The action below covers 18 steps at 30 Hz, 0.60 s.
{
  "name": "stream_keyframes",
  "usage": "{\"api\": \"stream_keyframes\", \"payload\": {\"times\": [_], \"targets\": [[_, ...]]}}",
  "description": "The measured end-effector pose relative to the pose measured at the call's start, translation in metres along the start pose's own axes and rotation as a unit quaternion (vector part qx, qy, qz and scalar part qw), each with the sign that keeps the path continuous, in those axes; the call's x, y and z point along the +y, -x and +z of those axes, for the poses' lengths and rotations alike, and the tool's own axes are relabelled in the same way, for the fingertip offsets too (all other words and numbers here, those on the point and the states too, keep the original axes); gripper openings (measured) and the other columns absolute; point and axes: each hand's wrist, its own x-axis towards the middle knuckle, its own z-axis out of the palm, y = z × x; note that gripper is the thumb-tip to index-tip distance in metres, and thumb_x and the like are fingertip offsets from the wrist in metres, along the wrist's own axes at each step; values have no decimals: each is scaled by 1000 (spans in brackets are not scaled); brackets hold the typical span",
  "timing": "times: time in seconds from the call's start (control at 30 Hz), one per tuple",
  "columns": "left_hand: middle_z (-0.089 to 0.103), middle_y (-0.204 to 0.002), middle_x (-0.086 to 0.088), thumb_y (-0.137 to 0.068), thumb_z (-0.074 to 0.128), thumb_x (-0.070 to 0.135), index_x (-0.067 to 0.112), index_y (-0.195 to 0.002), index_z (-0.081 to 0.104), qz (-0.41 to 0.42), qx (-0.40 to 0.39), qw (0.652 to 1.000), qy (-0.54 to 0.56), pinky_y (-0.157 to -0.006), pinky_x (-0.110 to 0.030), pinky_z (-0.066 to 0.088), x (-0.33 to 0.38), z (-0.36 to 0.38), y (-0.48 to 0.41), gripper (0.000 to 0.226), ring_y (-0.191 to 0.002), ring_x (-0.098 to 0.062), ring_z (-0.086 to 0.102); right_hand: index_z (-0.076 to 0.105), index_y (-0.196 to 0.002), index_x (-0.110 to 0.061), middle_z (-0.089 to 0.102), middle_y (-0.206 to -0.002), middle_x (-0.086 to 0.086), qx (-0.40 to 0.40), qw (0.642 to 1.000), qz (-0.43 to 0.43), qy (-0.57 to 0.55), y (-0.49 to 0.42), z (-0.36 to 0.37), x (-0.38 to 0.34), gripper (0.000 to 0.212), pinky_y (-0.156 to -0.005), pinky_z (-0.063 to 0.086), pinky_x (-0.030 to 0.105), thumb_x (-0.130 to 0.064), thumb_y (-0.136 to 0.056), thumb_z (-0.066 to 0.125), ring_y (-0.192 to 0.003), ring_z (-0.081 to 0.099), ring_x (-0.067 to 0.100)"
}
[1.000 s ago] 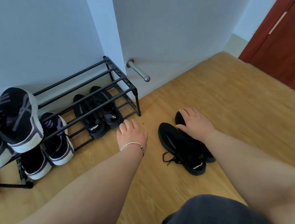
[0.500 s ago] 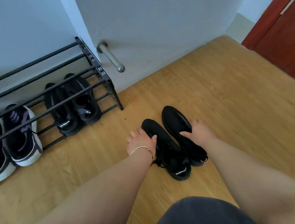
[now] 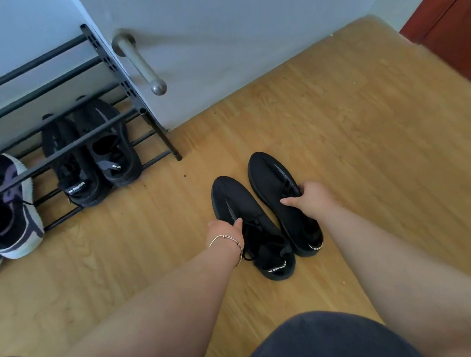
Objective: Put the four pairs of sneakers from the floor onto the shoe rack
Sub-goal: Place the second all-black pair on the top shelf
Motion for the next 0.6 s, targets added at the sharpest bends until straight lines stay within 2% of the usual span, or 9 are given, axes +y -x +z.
{"api": "stream_keyframes", "payload": {"times": [0.07, 0.2, 0.3, 0.37, 0.43, 0.6], "targets": [[60, -124, -17, -99, 56, 40, -2, -132, 41, 6, -4, 999, 42, -89, -39, 49, -1, 1, -1, 55, -112, -36, 61, 61, -112, -11, 62, -98, 2, -3, 1000, -5, -16, 0, -1, 0, 42, -75, 46, 36, -36, -84, 80, -89, 58, 24], [66, -119, -14, -93, 67, 26, 3, -124, 51, 36, 4, 993, 113, -90, -39, 51, -10, 1, -9, 42, -104, -36, 63, 63, -113, -11, 62, -98, 2, -26, 999, -4, -41, 1, -5, 2, 34, -78, 45, 35, -28, -87, 78, -91, 58, 24], [65, -119, -7, -92, 69, 27, 8, -130, 47, 54, 6, 990, 132, -91, -35, 50, -15, -4, -9, 48, -107, -32, 64, 61, -101, -14, 62, -92, 0, -46, 998, 5, -47, 1, -8, 4, 26, -86, 52, 40, -25, -86, 79, -95, 61, 26], [67, -116, -4, -89, 71, 31, 12, -133, 45, 67, -4, 987, 145, -93, -39, 54, -18, -9, -10, 53, -101, -32, 69, 62, -92, -13, 63, -86, -2, -53, 997, 11, -51, 2, -9, 5, 22, -89, 55, 42, -23, -85, 80, -93, 65, 28], [70, -107, -6, -86, 72, 34, 17, -131, 45, 74, -15, 985, 152, -87, -45, 58, -23, -14, -15, 56, -91, -31, 72, 60, -87, -15, 66, -88, 2, -56, 997, 15, -55, 7, -9, 5, 23, -89, 58, 43, -23, -84, 81, -90, 70, 29], [73, -93, -6, -89, 70, 32, 25, -123, 45, 104, -4, 983, 150, -82, -45, 60, -36, -44, -7, 43, -83, -28, 73, 61, -109, -3, 71, -103, 12, -59, 996, 21, -70, 28, -3, -5, 41, -83, 61, 44, -24, -81, 84, -85, 75, 30]]}}
